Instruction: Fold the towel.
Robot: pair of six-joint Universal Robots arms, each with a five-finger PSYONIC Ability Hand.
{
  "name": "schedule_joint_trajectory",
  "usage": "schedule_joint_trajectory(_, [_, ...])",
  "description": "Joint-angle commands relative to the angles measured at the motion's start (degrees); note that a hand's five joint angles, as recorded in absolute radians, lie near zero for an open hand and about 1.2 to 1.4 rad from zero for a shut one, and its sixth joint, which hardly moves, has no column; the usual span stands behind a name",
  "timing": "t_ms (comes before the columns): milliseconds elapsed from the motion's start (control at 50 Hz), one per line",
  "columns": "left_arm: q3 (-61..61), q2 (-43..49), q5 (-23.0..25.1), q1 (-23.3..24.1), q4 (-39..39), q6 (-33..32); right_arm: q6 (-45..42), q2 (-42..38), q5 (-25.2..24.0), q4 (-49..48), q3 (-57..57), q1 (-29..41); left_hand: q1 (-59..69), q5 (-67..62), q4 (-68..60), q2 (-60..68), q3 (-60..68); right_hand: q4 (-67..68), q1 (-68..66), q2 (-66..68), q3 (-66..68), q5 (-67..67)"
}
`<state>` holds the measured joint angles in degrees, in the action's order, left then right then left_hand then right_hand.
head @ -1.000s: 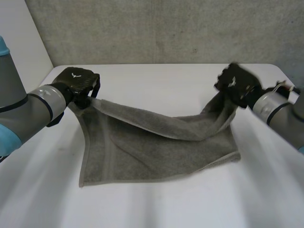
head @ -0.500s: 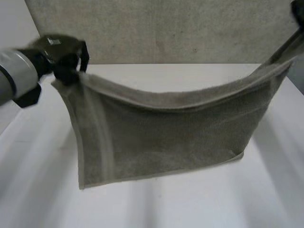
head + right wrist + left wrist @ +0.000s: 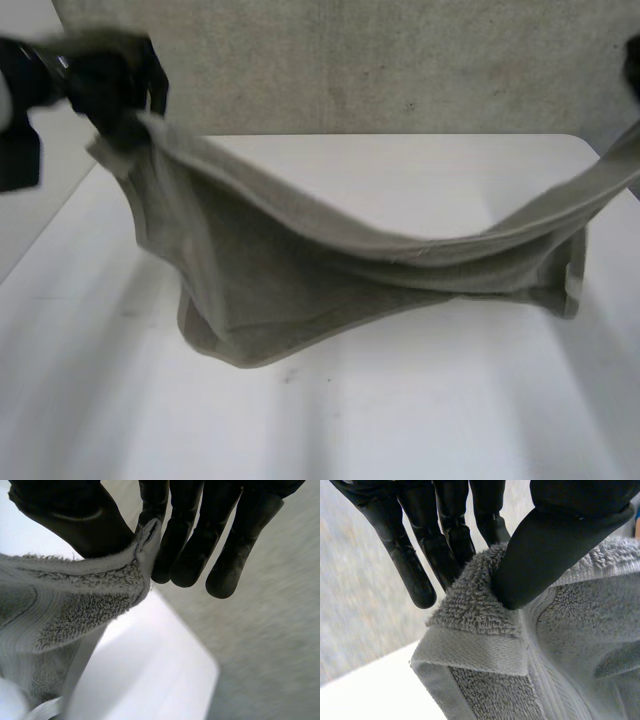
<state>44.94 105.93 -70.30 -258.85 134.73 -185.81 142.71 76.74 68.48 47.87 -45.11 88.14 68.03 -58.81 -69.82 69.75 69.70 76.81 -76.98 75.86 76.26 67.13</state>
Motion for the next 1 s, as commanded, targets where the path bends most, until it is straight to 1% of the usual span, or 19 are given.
schedule_joint_trajectory(20, [0.34, 13.57, -0.10, -0.16, 0.62, -0.34, -3.66, -11.94, 4.80, -2.77, -2.88, 5.97, 11.97, -11.19, -10.18, 10.25, 10.30, 3.19, -3.02, 4.14, 3.74, 2.87])
schedule_joint_trajectory(160, [-8.55, 23.89, -0.54, 0.10, 3.96, -0.17, -3.66, -21.28, 12.12, -9.29, 4.33, 11.26, 11.97, -11.19, -10.18, 10.25, 10.30, 3.19, -3.02, 4.14, 3.74, 2.87])
schedule_joint_trajectory(200, [-17.46, 28.26, -0.63, 0.19, 6.15, -0.08, -2.44, -25.83, 13.61, -11.82, 12.90, 12.49, 11.97, -11.19, -10.18, 10.25, 10.30, 3.19, -3.02, 4.14, 3.74, 2.87])
schedule_joint_trajectory(260, [-22.96, 29.77, -0.72, 0.27, 7.57, 0.10, -1.12, -27.69, 14.05, -13.51, 18.22, 13.02, 11.97, -11.19, -10.18, 10.25, 10.30, 3.19, -3.02, 4.14, 3.74, 2.87])
schedule_joint_trajectory(300, [-33.11, 31.44, -1.33, 0.27, 11.59, 0.97, 3.60, -29.88, 14.22, -17.97, 29.85, 14.25, 11.97, -11.19, -10.18, 10.25, 10.30, 3.19, -3.02, 4.14, 3.74, 2.87])
schedule_joint_trajectory(320, [-33.16, 31.44, -1.33, 0.27, 11.61, 0.97, 3.63, -29.89, 14.22, -17.99, 29.91, 14.25, 11.97, -11.19, -10.18, 10.25, 10.30, 3.19, -3.02, 4.14, 3.74, 2.87])
schedule_joint_trajectory(360, [-39.37, 30.57, -3.51, 0.45, 17.55, 4.12, 9.05, -29.98, 14.49, -22.80, 40.31, 14.25, 11.97, -11.19, -10.18, 10.25, 10.30, 3.19, -3.02, 4.14, 3.74, 2.87])
schedule_joint_trajectory(380, [-39.40, 30.57, -3.53, 0.45, 17.59, 4.14, 9.08, -29.98, 14.49, -22.82, 40.36, 14.25, 11.97, -11.19, -10.18, 10.25, 10.30, 3.19, -3.02, 4.14, 3.74, 2.87])
schedule_joint_trajectory(460, [-40.19, 24.61, -6.33, 0.71, 26.61, 10.10, 15.21, -27.53, 15.01, -28.61, 49.31, 14.16, 11.97, -11.19, -10.18, 10.25, 10.30, 3.19, -3.02, 4.14, 3.74, 2.87])
schedule_joint_trajectory(520, [-38.18, 21.70, -5.90, 0.71, 29.70, 12.22, 17.07, -25.42, 14.49, -29.41, 48.64, 14.16, 11.97, -11.19, -10.18, 10.25, 10.30, 3.19, -3.02, 4.14, 3.74, 2.87])
schedule_joint_trajectory(640, [-33.16, 20.19, -5.90, 0.71, 28.66, 13.28, 17.08, -24.36, 14.22, -26.60, 42.30, 14.34, 11.97, -11.19, -10.18, 10.25, 10.30, 3.19, -3.02, 4.14, 3.74, 2.87])
schedule_joint_trajectory(740, [-20.28, 20.37, -5.64, 0.71, 23.66, 12.93, 14.45, -24.44, 12.39, -20.99, 29.15, 13.90, 11.97, -11.19, -10.18, 10.25, 10.30, 3.19, -3.02, 4.14, 3.74, 2.87])
schedule_joint_trajectory(800, [-15.76, 20.37, -5.37, 0.71, 23.39, 12.75, 12.86, -24.53, 11.59, -20.36, 24.81, 13.90, 11.97, -11.19, -10.18, 10.25, 10.30, 3.19, -3.02, 4.14, 3.74, 2.87])
schedule_joint_trajectory(840, [-5.87, 20.11, -4.67, 0.71, 23.82, 11.96, 9.27, -24.53, 10.01, -20.19, 14.32, 13.81, 11.97, -11.19, -10.18, 10.25, 10.30, 3.19, -3.02, 4.14, 3.74, 2.87])
schedule_joint_trajectory(920, [1.21, 20.19, -3.70, 0.63, 25.50, 9.68, 6.27, -24.53, 9.92, -21.15, 4.33, 13.81, 11.97, -11.19, -10.18, 10.25, 10.30, 3.19, -3.02, 4.14, 3.74, 2.87])
schedule_joint_trajectory(940, [3.99, 20.02, -3.62, 0.63, 26.19, 7.76, 6.01, -24.44, 9.83, -22.20, 0.15, 13.90, 11.97, -11.19, -10.18, 10.25, 10.30, -14.90, 15.07, -13.95, -14.35, -15.23])
schedule_joint_trajectory(960, [4.02, 20.02, -3.62, 0.63, 26.20, 7.74, 6.00, -24.44, 9.83, -22.21, 0.11, 13.90, 11.97, -11.19, -10.18, 10.25, 10.30, -15.08, 15.25, -14.13, -14.53, -15.41])
schedule_joint_trajectory(980, [6.37, 19.76, -3.44, 0.63, 26.63, 5.57, 6.26, -24.44, 9.83, -23.95, -3.72, 14.07, 11.97, -11.19, -10.18, 10.25, 10.30, -45.89, 46.06, -44.94, -45.34, -46.22])
schedule_joint_trajectory(1000, [7.87, 19.49, -3.53, 0.63, 26.73, 3.63, 6.61, -24.36, 9.92, -26.14, -7.32, 14.33, 11.97, -11.19, -10.18, 10.25, 10.30, -66.81, 66.98, -65.86, -66.26, -67.13])
